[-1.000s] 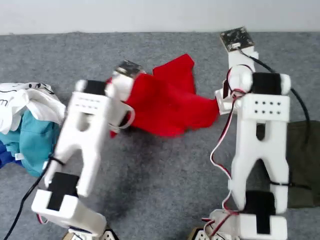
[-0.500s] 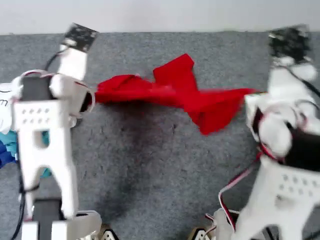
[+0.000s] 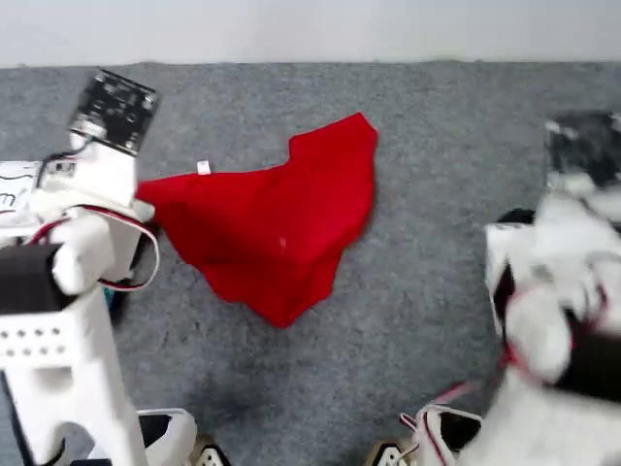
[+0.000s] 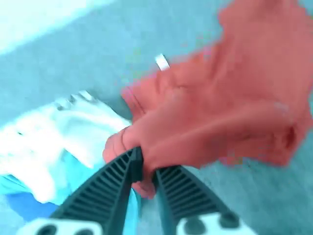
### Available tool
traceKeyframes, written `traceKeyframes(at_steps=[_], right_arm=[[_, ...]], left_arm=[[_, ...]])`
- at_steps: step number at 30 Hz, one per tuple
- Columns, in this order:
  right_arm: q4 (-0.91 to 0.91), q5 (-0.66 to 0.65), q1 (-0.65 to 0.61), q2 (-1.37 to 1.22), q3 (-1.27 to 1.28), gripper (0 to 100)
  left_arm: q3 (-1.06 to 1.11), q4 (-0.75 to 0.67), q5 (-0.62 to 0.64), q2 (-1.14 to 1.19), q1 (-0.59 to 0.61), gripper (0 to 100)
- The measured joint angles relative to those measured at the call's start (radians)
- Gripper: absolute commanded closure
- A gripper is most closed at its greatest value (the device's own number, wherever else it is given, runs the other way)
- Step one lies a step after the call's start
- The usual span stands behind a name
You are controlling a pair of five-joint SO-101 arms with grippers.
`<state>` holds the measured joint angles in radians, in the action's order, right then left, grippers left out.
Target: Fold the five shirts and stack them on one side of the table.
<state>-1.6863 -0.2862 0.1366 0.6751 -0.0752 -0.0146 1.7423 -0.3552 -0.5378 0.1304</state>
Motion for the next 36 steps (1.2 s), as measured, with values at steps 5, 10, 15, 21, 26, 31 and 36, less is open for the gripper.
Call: traceKeyframes(at_steps=[5, 10, 15, 21, 26, 31, 36], right_arm=[[0.068, -0.015, -0.258, -0.193, 0.247, 90.9], [0.164, -0.051, -0.557, -0.428, 0.365, 82.7], [0.256, -0.055, -0.740, -0.660, 0.370, 83.6], [0.351, -0.052, -0.760, -0.867, 0.338, 83.7], [0.307, -0.052, -0.769, -0.888, 0.282, 83.8], [0.244, -0.054, -0.842, -0.888, 0.256, 83.8], [0.204, -0.052, -0.964, -0.888, 0.247, 83.8]], left_arm=[[0.120, 0.000, -0.003, 0.000, 0.000, 99], [0.161, 0.000, -0.003, 0.000, 0.000, 99], [0.180, 0.000, -0.003, 0.000, 0.000, 99], [0.186, 0.000, -0.003, 0.000, 0.000, 99], [0.186, -0.043, -0.003, 0.000, 0.000, 99], [0.229, -0.230, -0.002, 0.003, 0.000, 99], [0.416, -0.529, 0.051, 0.083, 0.000, 99]])
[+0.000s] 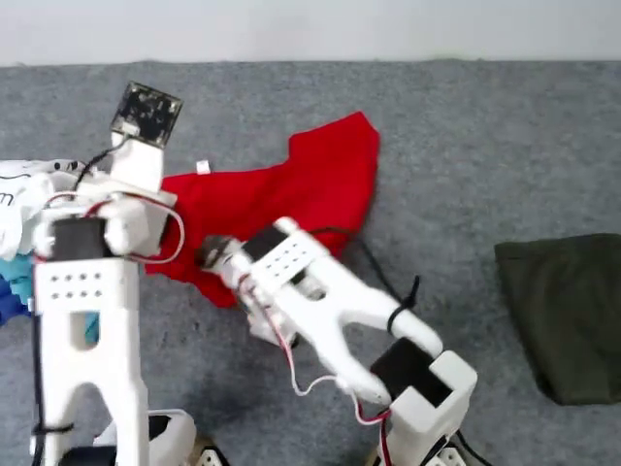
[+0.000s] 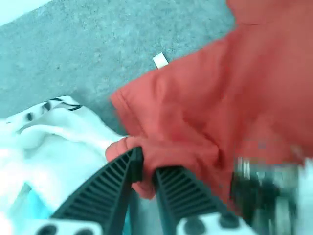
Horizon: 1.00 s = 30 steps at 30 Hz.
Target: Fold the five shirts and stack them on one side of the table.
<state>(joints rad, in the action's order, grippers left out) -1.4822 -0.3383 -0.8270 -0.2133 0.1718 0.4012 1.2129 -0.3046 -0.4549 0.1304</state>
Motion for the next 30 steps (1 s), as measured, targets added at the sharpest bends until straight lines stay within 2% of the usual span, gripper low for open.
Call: traceKeyframes(at_steps=[3, 6, 11, 16, 21, 26, 30], right_arm=[[-0.005, 0.000, -0.017, 0.000, -0.021, 83.8], [-0.003, -0.002, -0.020, 0.000, -0.058, 83.8], [0.054, 0.000, -0.017, 0.000, -0.132, 83.8], [0.163, 0.032, -0.020, -0.002, -0.138, 83.8], [0.206, 0.035, -0.018, -0.031, -0.140, 83.8], [0.227, 0.035, 0.118, -0.034, -0.166, 83.8], [0.229, 0.035, 0.178, -0.034, -0.167, 83.8]], left_arm=[[0.135, -0.221, 0.052, 0.086, -0.002, 99], [0.169, -0.422, 0.118, 0.183, -0.002, 99], [0.143, -0.643, 0.209, 0.359, 0.003, 99], [0.072, -0.677, 0.215, 0.516, 0.011, 99], [0.002, -0.678, 0.226, 0.615, 0.087, 99], [-0.005, -0.669, 0.222, 0.634, 0.189, 99], [-0.005, -0.661, 0.224, 0.634, 0.201, 99]])
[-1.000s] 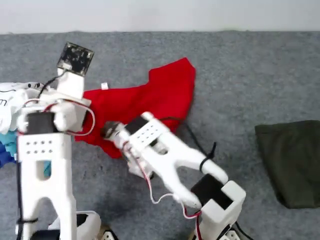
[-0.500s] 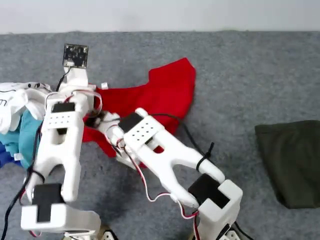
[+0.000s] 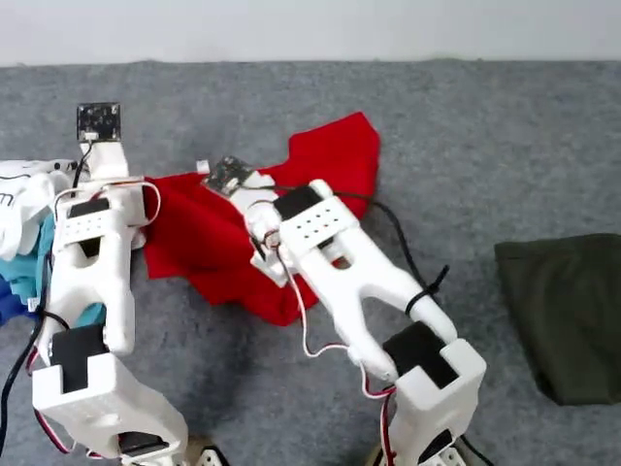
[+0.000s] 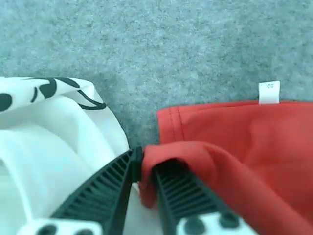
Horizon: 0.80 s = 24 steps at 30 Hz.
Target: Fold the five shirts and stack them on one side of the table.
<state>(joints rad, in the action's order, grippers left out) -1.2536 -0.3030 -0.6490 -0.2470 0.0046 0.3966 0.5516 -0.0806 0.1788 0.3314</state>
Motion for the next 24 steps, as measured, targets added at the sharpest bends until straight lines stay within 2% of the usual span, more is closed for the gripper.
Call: traceKeyframes(at_steps=[8, 24], right_arm=[[0.000, 0.000, -0.077, 0.000, 0.000, 83.8], [0.081, 0.003, -0.080, -0.144, 0.000, 83.8]], left_arm=[[0.000, 0.000, 0.069, 0.000, 0.008, 99], [0.048, -0.071, 0.075, 0.000, 0.006, 99]])
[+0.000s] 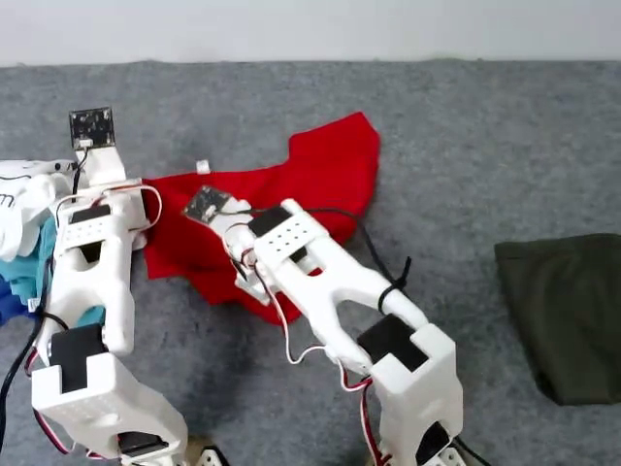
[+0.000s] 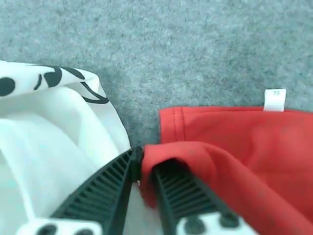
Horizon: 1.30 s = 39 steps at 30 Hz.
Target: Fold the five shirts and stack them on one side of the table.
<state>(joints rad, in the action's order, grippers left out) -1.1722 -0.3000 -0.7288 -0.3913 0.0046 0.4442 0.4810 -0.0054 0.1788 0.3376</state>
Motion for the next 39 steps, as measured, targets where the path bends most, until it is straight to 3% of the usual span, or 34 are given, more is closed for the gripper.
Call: traceKeyframes(at_steps=[9, 17, 23, 29, 37, 39], right_arm=[[0.071, -0.017, 0.000, -0.002, 0.000, 83.9], [0.075, -0.035, 0.005, -0.092, -0.025, 97.4], [0.055, -0.035, 0.012, -0.121, -0.063, 98.7], [-0.147, -0.038, 0.075, -0.132, -0.267, 98.7], [-0.559, -0.083, 0.189, -0.132, -0.671, 98.7], [-0.578, -0.086, 0.232, -0.130, -0.724, 98.7]], left_arm=[[0.000, 0.000, 0.000, 0.000, 0.000, 99], [0.000, 0.000, 0.000, 0.000, 0.000, 99], [0.002, 0.000, 0.000, 0.000, 0.000, 99], [0.003, 0.000, 0.000, 0.000, 0.000, 99], [0.003, 0.006, 0.000, 0.000, 0.000, 99], [0.000, 0.037, 0.000, 0.000, 0.000, 99]])
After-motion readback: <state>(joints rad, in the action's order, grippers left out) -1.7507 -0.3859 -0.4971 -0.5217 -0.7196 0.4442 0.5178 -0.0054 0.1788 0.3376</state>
